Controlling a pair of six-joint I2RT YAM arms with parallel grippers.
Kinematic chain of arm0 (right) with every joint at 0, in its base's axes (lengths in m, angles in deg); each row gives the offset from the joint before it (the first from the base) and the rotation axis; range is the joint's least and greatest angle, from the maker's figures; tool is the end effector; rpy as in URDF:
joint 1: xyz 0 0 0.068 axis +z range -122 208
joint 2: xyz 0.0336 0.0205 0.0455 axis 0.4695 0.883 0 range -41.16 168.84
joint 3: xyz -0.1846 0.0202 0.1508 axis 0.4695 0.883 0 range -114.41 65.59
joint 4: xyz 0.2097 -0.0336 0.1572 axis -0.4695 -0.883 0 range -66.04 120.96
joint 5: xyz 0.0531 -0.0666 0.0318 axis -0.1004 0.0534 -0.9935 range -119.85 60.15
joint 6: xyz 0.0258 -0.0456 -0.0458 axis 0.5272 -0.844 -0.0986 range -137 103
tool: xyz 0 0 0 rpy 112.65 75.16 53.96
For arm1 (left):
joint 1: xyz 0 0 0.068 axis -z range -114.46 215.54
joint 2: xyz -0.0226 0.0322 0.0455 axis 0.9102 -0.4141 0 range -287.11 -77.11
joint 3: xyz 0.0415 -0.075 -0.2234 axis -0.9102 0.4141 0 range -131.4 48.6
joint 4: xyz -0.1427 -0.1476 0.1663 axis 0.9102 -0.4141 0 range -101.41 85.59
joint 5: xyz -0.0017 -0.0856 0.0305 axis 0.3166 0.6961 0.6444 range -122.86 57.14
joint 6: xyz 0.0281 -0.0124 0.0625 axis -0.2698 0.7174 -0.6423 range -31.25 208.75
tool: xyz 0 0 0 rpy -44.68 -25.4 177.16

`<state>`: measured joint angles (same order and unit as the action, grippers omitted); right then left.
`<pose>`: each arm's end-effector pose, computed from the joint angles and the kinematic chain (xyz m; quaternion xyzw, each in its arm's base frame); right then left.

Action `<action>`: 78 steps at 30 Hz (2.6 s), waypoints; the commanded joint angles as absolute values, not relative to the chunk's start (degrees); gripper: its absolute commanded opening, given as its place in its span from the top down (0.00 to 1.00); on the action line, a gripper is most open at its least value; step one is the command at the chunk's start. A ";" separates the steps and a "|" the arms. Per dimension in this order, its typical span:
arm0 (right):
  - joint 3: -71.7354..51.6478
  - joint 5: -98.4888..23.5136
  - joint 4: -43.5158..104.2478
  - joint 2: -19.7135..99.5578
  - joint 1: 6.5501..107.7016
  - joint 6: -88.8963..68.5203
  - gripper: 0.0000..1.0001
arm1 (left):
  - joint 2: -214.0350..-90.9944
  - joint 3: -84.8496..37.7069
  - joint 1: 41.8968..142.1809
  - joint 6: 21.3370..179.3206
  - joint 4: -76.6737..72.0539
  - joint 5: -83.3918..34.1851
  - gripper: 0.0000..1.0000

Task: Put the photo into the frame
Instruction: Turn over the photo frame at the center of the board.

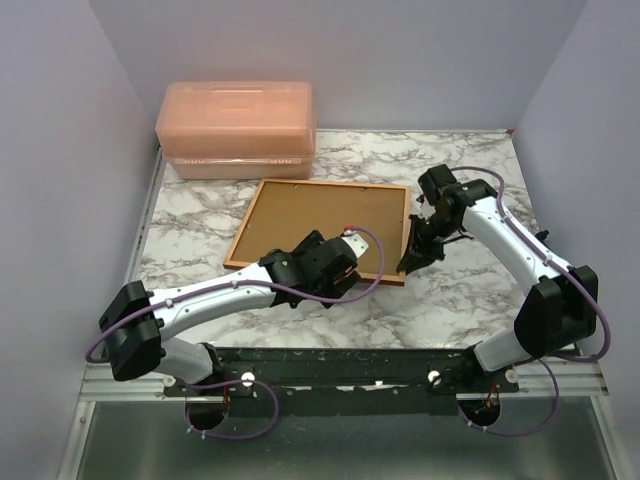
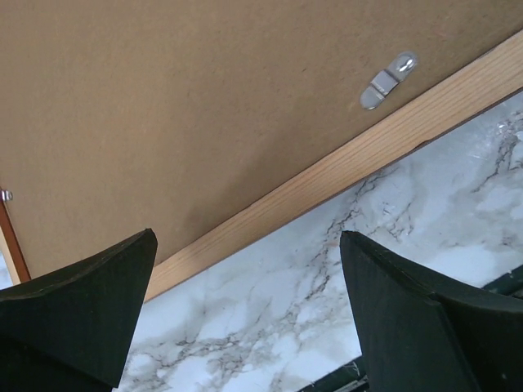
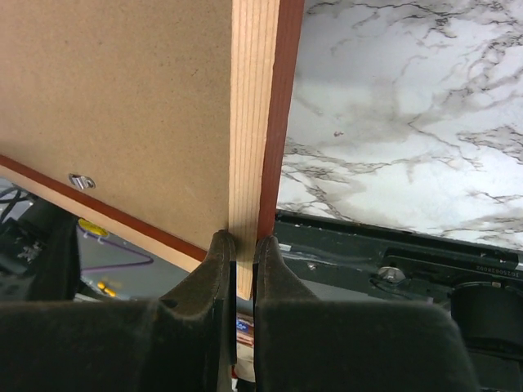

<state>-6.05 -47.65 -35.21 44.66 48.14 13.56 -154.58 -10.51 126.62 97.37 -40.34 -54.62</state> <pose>0.2568 0.1126 0.2133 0.0764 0.9816 0.1749 0.0091 0.1625 -0.2509 0.2132 0.3612 0.8640 -0.0247 0.3498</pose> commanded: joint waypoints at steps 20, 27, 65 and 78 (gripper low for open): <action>-14.04 -59.98 -38.26 44.25 47.95 12.36 1.00 | -162.45 -11.54 129.68 85.43 -26.44 -82.56 0.50; -14.96 -59.75 -37.31 43.93 47.96 12.16 0.94 | -161.41 -11.16 129.70 85.10 -25.81 -85.45 0.82; -1.32 -73.99 18.87 17.08 47.95 -30.34 0.24 | -136.64 -21.78 129.85 83.39 -49.95 -59.28 1.00; 2.76 -92.54 32.80 21.89 47.97 -53.38 0.05 | -137.97 -25.20 129.84 83.21 -53.32 -48.88 1.00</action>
<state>4.49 -84.89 25.95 18.98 47.57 -45.36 -137.77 -21.73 129.70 78.68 -55.92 -60.04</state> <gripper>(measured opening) 0.949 0.263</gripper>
